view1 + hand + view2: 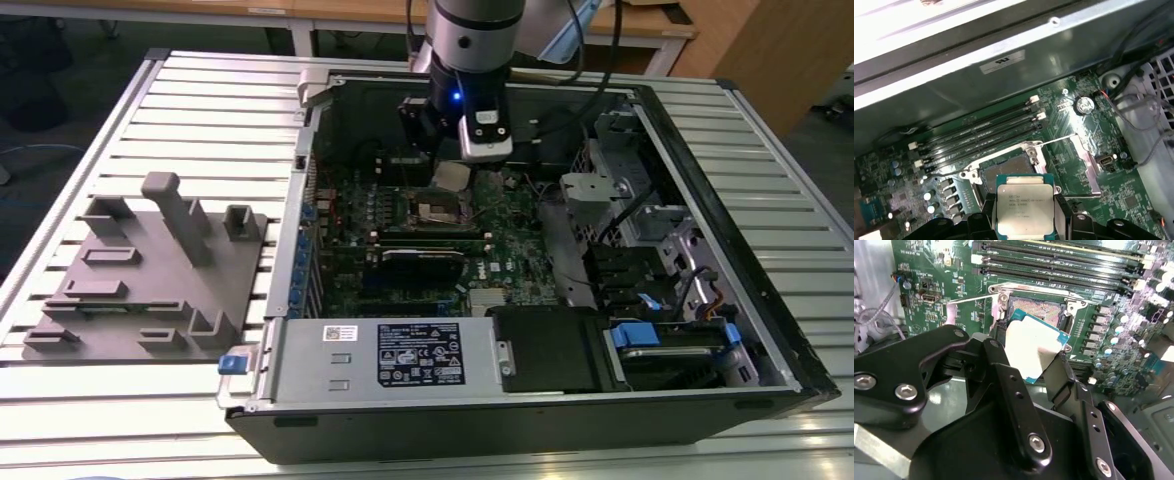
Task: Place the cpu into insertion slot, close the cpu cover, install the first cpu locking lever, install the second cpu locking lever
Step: 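Place the cpu into insertion slot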
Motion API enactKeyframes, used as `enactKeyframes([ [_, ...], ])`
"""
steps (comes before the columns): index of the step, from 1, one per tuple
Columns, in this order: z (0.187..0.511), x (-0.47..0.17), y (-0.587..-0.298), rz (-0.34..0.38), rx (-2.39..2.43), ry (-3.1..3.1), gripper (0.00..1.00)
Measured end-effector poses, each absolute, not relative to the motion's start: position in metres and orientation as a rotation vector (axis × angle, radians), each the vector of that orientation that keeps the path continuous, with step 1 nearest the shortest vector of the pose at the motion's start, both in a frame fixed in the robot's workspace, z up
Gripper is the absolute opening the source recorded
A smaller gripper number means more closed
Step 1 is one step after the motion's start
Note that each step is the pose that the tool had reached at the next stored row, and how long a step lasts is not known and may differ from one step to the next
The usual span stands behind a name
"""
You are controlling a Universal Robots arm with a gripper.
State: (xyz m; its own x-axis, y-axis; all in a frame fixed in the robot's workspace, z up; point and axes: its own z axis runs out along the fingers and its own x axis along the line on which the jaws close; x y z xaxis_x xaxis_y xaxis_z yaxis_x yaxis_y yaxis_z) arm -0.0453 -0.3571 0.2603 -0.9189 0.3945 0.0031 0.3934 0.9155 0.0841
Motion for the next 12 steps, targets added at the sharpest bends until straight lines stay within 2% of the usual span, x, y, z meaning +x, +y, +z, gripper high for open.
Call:
enactKeyframes([
  [12, 0.2572, -0.0452, -0.3571, 0.127, 0.902, 2.984, 0.54],
])
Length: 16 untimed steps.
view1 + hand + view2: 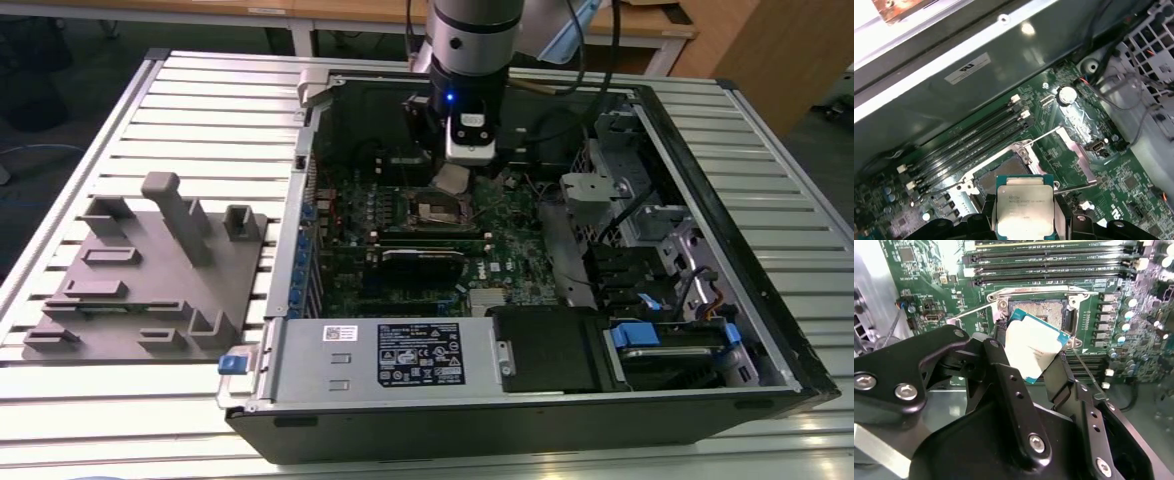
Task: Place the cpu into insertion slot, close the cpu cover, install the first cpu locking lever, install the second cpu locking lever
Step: 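Place the cpu into insertion slot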
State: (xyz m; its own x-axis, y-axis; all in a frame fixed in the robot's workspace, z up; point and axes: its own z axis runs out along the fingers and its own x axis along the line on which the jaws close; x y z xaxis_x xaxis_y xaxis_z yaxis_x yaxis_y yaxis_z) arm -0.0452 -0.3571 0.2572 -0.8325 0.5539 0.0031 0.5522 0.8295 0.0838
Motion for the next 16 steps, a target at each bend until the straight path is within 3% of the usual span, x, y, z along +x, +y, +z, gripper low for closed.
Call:
enactKeyframes([
  [16, 0.2564, -0.0453, -0.3572, 0.126, 0.942, 2.971, 0.54],
])
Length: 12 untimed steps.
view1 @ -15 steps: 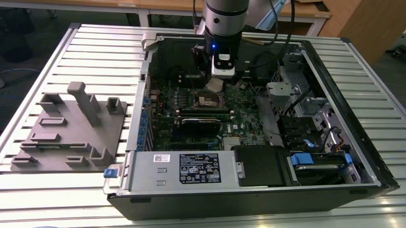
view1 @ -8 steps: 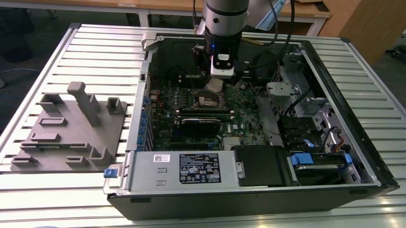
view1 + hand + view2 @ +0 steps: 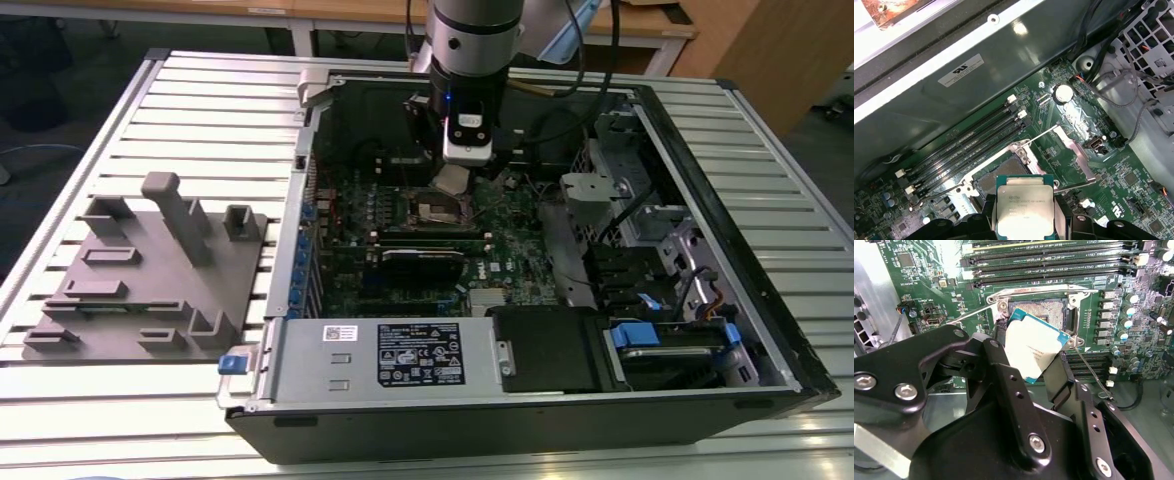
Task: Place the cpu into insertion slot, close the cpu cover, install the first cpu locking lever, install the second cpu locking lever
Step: 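Place the cpu into insertion slot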
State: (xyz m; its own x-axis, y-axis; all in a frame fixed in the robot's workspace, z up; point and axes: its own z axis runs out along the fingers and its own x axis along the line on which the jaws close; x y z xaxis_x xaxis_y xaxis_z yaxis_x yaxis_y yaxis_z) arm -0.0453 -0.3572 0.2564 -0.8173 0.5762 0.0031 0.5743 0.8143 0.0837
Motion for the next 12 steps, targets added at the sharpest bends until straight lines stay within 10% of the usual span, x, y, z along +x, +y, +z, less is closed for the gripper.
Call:
enactKeyframes([
  [12, 0.2538, -0.0453, -0.3571, 0.123, 1.139, 2.895, 0.54],
])
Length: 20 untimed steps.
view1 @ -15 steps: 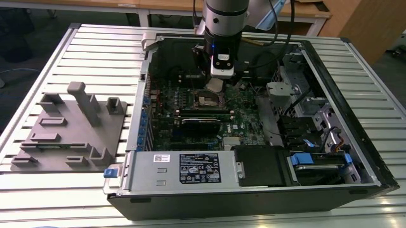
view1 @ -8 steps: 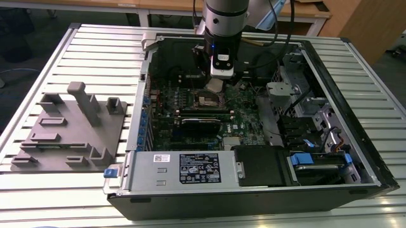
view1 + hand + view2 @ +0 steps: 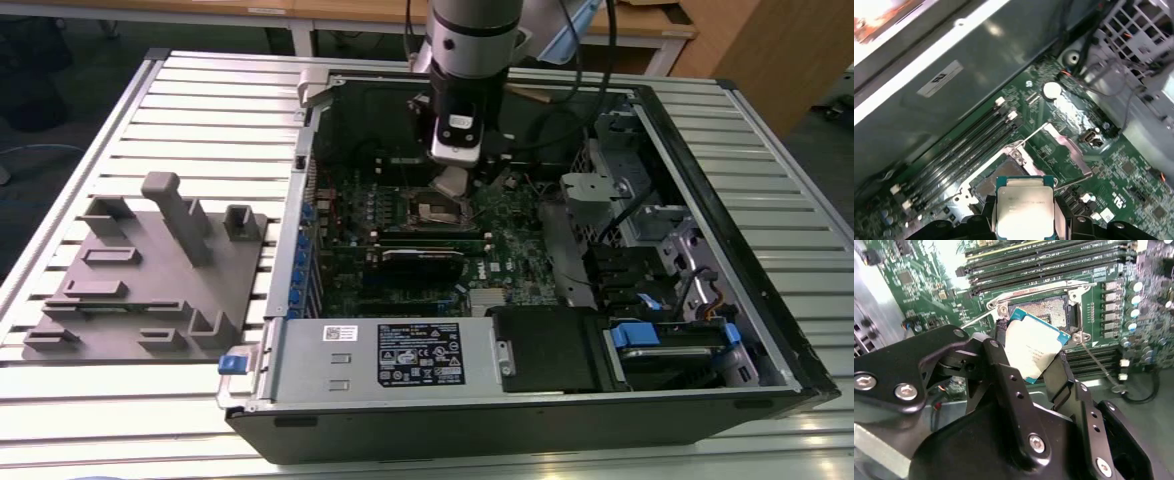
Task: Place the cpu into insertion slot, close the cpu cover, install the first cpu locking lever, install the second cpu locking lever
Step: 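Place the cpu into insertion slot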
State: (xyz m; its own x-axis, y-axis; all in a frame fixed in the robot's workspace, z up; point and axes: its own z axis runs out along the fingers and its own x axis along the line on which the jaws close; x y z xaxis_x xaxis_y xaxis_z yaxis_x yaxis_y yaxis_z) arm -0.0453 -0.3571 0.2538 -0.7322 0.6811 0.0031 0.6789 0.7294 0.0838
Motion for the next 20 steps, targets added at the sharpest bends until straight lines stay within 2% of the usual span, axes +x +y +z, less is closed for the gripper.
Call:
enactKeyframes([
  [20, 0.2479, -0.0453, -0.3571, 0.113, 1.637, 2.63, 0.54],
])
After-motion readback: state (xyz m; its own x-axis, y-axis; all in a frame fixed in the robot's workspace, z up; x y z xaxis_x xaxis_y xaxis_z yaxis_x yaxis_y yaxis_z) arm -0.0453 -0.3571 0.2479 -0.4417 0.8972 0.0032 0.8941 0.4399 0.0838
